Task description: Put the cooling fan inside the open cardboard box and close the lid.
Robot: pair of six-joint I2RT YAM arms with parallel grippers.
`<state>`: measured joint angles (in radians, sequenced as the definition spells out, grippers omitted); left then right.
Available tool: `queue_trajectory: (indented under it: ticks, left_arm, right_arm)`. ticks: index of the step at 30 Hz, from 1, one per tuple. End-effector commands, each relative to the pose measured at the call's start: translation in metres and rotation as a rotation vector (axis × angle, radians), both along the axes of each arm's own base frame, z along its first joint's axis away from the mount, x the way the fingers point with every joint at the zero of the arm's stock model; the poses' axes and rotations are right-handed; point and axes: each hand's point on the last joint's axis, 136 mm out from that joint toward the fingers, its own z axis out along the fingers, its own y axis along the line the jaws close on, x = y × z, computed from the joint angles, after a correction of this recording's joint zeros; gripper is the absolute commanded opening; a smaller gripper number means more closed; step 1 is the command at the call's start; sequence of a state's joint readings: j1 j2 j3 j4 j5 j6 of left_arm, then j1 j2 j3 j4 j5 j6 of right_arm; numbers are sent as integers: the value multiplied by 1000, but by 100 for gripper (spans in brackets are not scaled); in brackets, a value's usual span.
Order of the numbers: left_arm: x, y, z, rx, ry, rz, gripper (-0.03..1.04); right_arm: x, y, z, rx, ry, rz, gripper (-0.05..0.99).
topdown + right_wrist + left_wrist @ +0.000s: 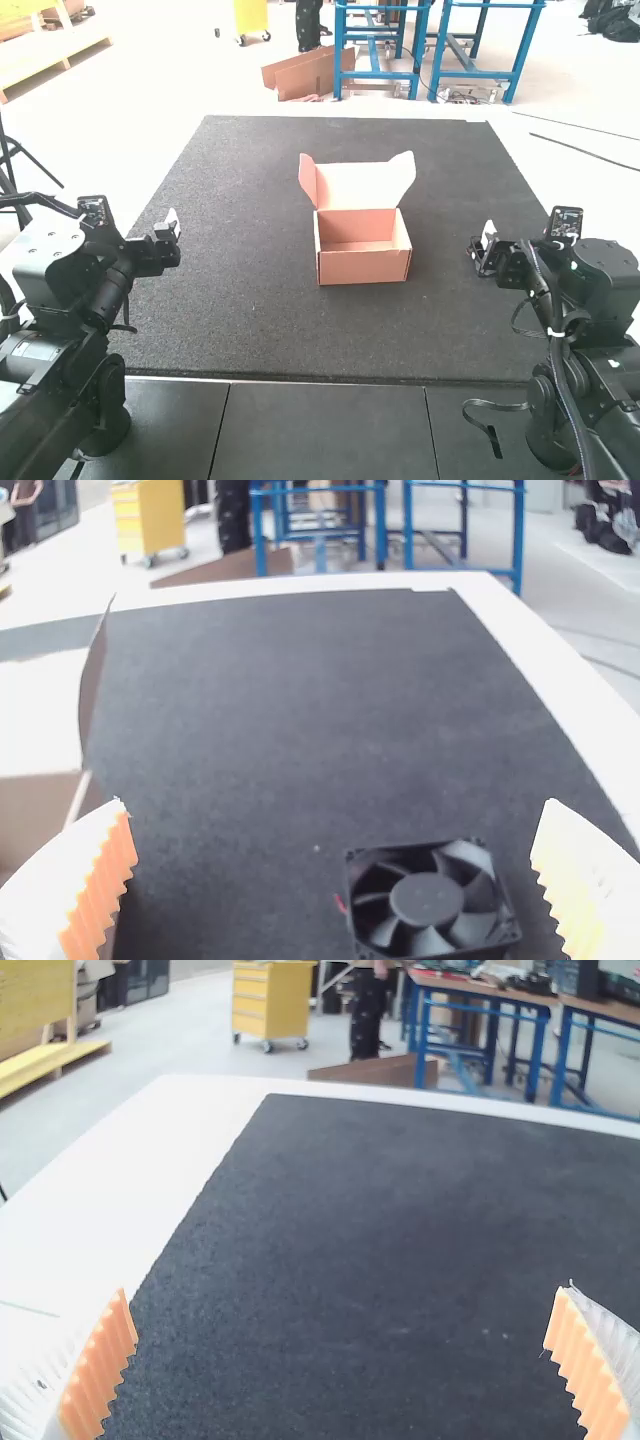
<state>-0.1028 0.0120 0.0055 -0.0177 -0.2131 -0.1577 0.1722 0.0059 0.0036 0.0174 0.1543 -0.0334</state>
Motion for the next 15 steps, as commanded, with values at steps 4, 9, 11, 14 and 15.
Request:
queue_trajectory:
  ticks: [4, 9, 11, 14, 15]
  left_arm:
    - [0, 1, 2, 6, -17, 6, 97]
    - [0, 1, 3, 5, -19, 5, 97]
    - [0, 1, 4, 5, -20, 5, 97]
    - [0, 1, 4, 5, -25, 5, 97]
    - [0, 1, 5, 4, -28, 5, 97]
  right_arm:
    - [0, 0, 2, 11, -14, -5, 91]
    - [0, 0, 3, 13, -17, -5, 91]
    - [0, -1, 3, 14, -17, -6, 91]
    - [0, -1, 4, 15, -20, -6, 91]
    - [0, 0, 4, 16, -20, -5, 91]
